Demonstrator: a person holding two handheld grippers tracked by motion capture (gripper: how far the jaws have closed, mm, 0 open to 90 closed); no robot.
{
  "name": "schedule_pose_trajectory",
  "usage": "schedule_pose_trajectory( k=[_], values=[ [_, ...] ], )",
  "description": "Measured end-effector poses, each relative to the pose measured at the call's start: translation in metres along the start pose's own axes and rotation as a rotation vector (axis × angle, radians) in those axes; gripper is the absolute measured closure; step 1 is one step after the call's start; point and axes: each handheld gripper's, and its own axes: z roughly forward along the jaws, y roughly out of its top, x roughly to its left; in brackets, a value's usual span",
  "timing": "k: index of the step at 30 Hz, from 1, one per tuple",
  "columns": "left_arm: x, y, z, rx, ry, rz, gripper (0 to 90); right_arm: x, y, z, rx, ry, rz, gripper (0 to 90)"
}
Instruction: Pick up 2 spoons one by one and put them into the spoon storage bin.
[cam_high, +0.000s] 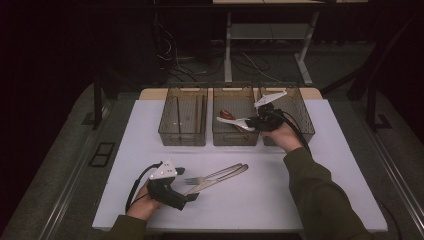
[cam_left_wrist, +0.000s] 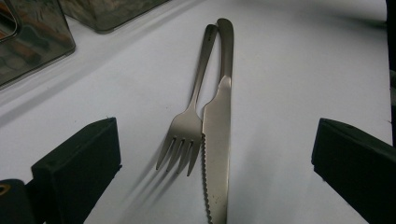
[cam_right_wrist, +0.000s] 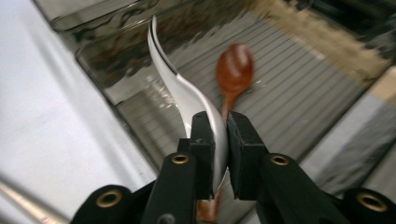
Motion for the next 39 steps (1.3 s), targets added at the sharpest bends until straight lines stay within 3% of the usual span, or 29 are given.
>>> schedule_pose_trajectory(
  k=[4, 6, 11, 15, 19, 22, 26, 30, 39],
  values=[
    [0.0, 0.0, 0.0, -0.005, -0.002, -0.006, 0.5, 0.001, 0.0, 0.001, -0.005, 0.011, 0.004, 63.1],
    [-0.001, 0.0, 0.001, -0.003, -0.003, -0.005, 0.5, 0.0, -0.001, -0.001, -0.013, 0.006, 0.022, 58.9],
    [0.001, 0.0, -0.001, 0.002, -0.006, -0.003, 0.4, -0.003, -0.003, -0.008, -0.034, 0.068, 0.083, 48.8],
    [0.001, 0.0, 0.0, 0.0, -0.004, -0.017, 0.4, 0.001, -0.007, -0.017, -0.088, 0.113, 0.102, 40.9],
    [0.001, 0.0, -0.001, -0.004, 0.001, -0.011, 0.4, 0.009, -0.011, -0.022, -0.109, 0.05, 0.096, 33.8],
    [0.001, 0.0, -0.001, -0.004, 0.001, -0.018, 0.4, 0.012, -0.014, -0.025, -0.137, 0.035, 0.117, 27.5],
    [0.001, 0.001, -0.002, -0.011, 0.002, -0.021, 0.4, 0.016, -0.018, -0.031, -0.164, 0.024, 0.116, 19.8],
    [0.002, 0.001, -0.003, -0.01, 0.009, -0.028, 0.4, 0.02, -0.026, -0.036, -0.193, 0.024, 0.128, 18.1],
    [0.003, 0.003, -0.003, -0.017, 0.025, -0.035, 0.4, 0.028, -0.049, -0.043, -0.177, 0.027, 0.126, 16.3]
  ],
)
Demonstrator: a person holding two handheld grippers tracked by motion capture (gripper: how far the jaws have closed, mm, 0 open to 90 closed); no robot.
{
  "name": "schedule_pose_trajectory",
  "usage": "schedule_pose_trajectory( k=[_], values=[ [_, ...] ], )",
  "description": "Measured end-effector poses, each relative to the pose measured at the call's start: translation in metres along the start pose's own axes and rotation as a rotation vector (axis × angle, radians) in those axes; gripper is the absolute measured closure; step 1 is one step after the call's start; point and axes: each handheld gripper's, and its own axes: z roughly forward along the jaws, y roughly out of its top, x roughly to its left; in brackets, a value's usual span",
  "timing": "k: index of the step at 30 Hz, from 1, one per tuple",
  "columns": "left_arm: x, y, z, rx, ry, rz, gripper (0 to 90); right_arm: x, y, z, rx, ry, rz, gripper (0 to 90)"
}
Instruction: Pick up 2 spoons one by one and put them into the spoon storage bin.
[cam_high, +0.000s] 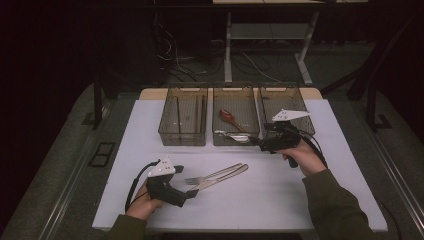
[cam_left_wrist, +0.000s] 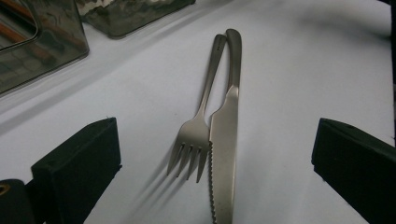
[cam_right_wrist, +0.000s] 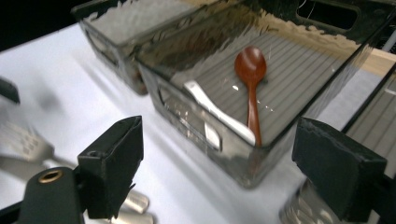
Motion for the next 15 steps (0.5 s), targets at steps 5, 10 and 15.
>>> schedule_pose_trajectory(
  k=[5, 10, 15],
  values=[
    [0.0, 0.0, -0.001, -0.001, -0.002, 0.007, 0.4, 0.005, -0.011, -0.01, -0.006, 0.002, -0.013, 16.3],
    [-0.001, 0.0, -0.002, -0.002, 0.0, 0.007, 0.4, 0.007, -0.021, -0.017, -0.001, 0.006, -0.019, 16.3],
    [-0.001, 0.001, -0.004, -0.011, 0.005, 0.007, 0.4, 0.009, -0.034, -0.025, -0.001, -0.002, -0.017, 16.3]
  ],
)
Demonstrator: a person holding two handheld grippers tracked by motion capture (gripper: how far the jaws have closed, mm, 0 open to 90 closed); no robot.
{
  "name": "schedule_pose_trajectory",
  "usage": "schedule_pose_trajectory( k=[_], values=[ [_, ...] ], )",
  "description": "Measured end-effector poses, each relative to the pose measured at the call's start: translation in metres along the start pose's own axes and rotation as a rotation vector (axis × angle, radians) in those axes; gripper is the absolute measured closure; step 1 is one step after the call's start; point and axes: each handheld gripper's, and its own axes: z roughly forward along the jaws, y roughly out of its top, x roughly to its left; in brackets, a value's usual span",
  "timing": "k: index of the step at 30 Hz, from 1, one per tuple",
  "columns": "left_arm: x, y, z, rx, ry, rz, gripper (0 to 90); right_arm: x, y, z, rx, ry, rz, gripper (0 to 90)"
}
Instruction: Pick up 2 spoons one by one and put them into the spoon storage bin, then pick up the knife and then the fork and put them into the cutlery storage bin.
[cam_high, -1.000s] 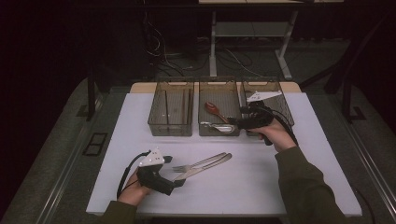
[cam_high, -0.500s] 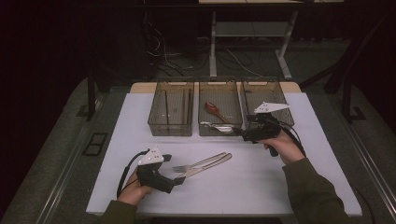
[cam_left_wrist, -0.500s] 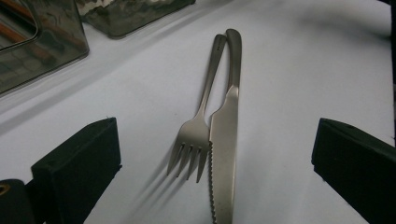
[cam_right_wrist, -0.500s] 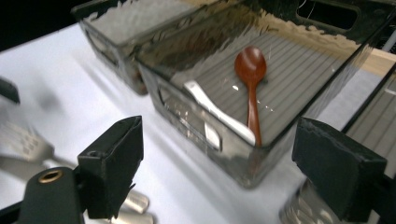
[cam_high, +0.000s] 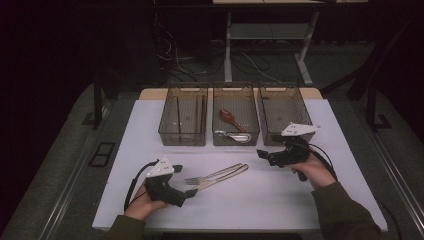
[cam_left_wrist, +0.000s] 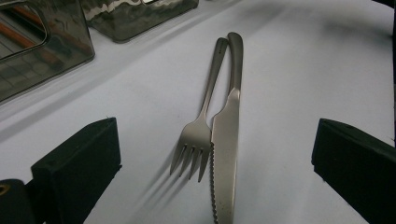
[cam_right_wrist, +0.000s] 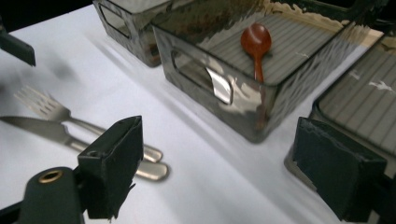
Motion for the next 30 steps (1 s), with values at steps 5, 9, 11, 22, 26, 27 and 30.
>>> schedule_pose_trajectory(
  k=[5, 9, 11, 22, 26, 27, 30],
  values=[
    [-0.001, 0.001, 0.001, -0.001, 0.002, 0.002, 0.4, 0.003, -0.015, -0.009, -0.001, 0.001, 0.002, 16.3],
    [-0.002, 0.001, 0.001, 0.004, -0.008, 0.011, 0.4, 0.005, -0.028, -0.019, -0.019, 0.0, 0.01, 16.3],
    [-0.002, 0.001, 0.001, 0.004, -0.005, 0.007, 0.4, 0.006, -0.035, -0.024, -0.017, -0.004, 0.014, 16.3],
    [0.0, 0.001, -0.001, 0.003, -0.017, 0.01, 0.4, 0.011, -0.065, -0.044, -0.032, -0.014, 0.019, 16.3],
    [0.0, 0.002, -0.002, 0.003, -0.022, 0.011, 0.5, 0.01, -0.076, -0.05, -0.029, -0.026, 0.025, 16.3],
    [0.0, 0.002, -0.002, 0.004, -0.02, 0.011, 0.5, 0.01, -0.079, -0.052, -0.027, -0.028, 0.027, 16.3],
    [0.0, 0.003, -0.003, 0.007, -0.02, 0.014, 1.6, 0.01, -0.084, -0.057, -0.023, -0.037, 0.028, 16.3]
  ],
)
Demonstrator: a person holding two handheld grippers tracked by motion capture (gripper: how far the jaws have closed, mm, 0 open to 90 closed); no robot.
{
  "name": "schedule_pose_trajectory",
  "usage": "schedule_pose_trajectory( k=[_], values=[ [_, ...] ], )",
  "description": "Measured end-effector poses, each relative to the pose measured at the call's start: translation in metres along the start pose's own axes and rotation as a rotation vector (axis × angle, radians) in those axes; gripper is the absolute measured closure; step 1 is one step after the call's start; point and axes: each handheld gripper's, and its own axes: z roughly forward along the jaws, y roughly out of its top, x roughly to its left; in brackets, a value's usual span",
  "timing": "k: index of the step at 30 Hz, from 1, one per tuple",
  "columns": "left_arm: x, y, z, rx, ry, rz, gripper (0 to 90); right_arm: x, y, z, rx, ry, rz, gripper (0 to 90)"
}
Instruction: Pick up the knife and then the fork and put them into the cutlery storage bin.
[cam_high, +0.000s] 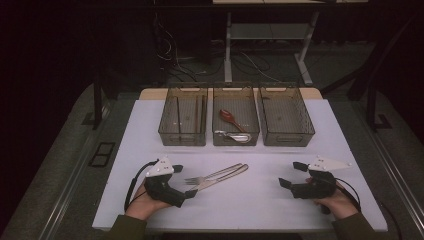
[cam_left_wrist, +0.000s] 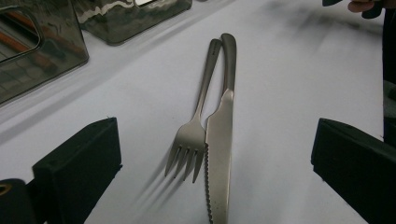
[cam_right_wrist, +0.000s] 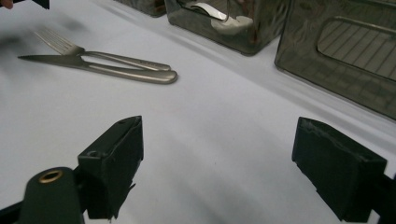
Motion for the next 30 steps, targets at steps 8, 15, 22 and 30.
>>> schedule_pose_trajectory(
  k=[8, 15, 22, 30],
  values=[
    [0.0, 0.006, 0.0, 0.007, 0.001, 0.019, 16.3, 0.0, -0.01, -0.009, -0.003, 0.004, 0.014, 16.3],
    [0.002, 0.021, 0.008, 0.016, -0.007, 0.03, 31.9, 0.001, -0.011, -0.008, 0.004, 0.016, -0.001, 16.3],
    [0.005, 0.032, 0.024, 0.045, -0.039, 0.053, 46.9, 0.0, -0.01, -0.006, 0.007, 0.025, -0.007, 16.3],
    [0.016, 0.045, 0.043, 0.099, -0.086, 0.062, 59.2, 0.002, -0.011, -0.005, 0.013, 0.039, -0.021, 16.3]
  ],
)
